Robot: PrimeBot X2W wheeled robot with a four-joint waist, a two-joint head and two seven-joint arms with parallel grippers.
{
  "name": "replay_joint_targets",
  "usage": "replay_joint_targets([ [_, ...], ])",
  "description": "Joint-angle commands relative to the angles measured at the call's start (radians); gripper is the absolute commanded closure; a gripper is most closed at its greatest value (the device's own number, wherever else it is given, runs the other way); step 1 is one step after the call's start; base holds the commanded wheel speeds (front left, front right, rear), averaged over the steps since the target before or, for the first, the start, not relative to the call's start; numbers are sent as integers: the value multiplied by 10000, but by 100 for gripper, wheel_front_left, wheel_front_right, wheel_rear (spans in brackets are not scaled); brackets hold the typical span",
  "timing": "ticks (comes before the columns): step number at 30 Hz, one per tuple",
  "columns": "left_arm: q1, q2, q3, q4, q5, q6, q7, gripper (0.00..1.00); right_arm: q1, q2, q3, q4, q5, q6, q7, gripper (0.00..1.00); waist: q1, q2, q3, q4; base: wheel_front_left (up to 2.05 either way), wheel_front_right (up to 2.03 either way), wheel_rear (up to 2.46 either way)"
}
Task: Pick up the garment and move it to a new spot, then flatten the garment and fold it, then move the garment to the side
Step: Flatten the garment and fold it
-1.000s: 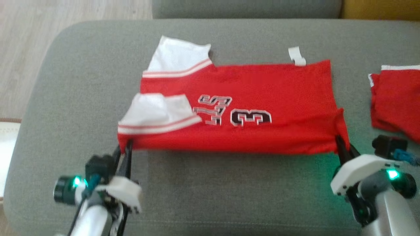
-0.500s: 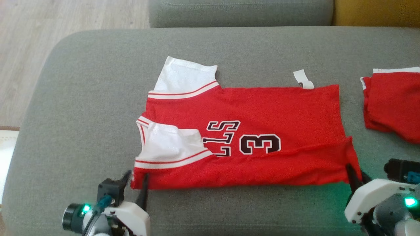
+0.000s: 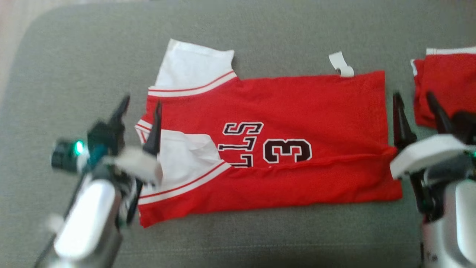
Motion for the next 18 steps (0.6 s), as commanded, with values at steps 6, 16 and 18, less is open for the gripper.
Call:
replay_joint_targets([
  [6,-3255,454,191,1177,-256,-1435,1112,0,-1851,-332,626,5,-244,35,-373,0,0,-1,1243,-726,0,0,0],
  [16,-7148,1603,-138,4388,-1409,-2790,3864,0,-3955,-503,1604,332,-308,35,-598,0,0,-1,2835,-1874,0,0,0],
  [18,-7599,1910,-521,4700,-1447,-2808,4243,0,-4187,-507,1707,417,-266,35,-650,0,0,-1,2996,-2001,0,0,0],
])
